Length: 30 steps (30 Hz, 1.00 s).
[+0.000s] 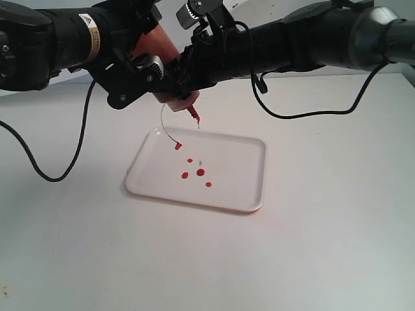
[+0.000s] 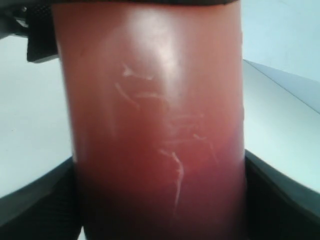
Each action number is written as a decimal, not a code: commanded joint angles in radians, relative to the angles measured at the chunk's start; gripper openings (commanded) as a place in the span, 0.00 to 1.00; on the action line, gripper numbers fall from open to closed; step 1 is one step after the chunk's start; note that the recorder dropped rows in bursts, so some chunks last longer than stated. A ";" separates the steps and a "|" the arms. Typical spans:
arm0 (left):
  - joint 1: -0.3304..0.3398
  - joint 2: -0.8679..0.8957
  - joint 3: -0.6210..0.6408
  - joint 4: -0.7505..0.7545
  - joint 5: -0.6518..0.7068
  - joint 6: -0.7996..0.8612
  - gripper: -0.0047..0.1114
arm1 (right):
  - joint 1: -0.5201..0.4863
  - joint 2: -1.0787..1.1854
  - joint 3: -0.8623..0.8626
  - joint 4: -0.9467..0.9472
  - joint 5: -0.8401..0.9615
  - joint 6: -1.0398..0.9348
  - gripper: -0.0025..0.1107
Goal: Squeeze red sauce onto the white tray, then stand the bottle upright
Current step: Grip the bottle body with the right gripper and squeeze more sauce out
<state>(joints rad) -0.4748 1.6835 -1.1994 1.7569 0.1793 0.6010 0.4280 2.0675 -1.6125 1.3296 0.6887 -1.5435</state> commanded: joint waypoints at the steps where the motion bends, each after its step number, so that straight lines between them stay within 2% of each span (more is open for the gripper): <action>1: -0.006 -0.020 -0.010 -0.013 0.000 -0.016 0.04 | 0.004 -0.001 -0.007 0.023 -0.033 0.008 0.12; 3: -0.006 -0.020 -0.010 -0.013 0.000 -0.016 0.04 | 0.004 -0.001 -0.007 0.023 -0.033 0.008 0.27; 7: -0.006 -0.020 -0.010 -0.013 0.000 -0.016 0.04 | 0.004 -0.001 -0.007 0.023 -0.047 0.008 0.79; 9: -0.006 -0.020 -0.010 -0.013 0.000 -0.016 0.04 | 0.004 -0.001 -0.007 0.023 -0.050 0.008 0.96; 15: -0.006 -0.020 -0.010 -0.013 0.000 0.010 0.04 | 0.004 -0.010 -0.007 0.027 -0.052 0.008 0.95; 17: -0.006 -0.020 -0.010 -0.013 0.000 0.010 0.04 | 0.004 -0.012 -0.007 0.026 -0.058 0.008 0.92; 19: -0.006 -0.020 -0.010 -0.013 0.000 0.010 0.04 | 0.004 -0.014 -0.007 0.023 -0.068 0.008 0.78; 20: -0.006 -0.020 -0.010 -0.013 0.000 0.010 0.04 | 0.004 -0.014 -0.007 0.023 -0.075 0.008 0.65; 23: -0.006 -0.020 -0.010 -0.013 0.000 0.010 0.04 | 0.004 -0.014 -0.007 0.023 -0.075 0.008 0.14; 24: -0.006 -0.020 -0.010 -0.013 0.000 0.010 0.04 | 0.004 -0.014 -0.007 0.025 -0.075 0.013 0.03; 30: -0.006 -0.020 -0.010 -0.013 0.000 0.010 0.04 | 0.004 -0.014 -0.007 0.023 -0.074 0.016 0.04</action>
<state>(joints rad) -0.4766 1.6835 -1.1994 1.7532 0.1727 0.6233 0.4362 2.0675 -1.6125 1.3339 0.6444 -1.5439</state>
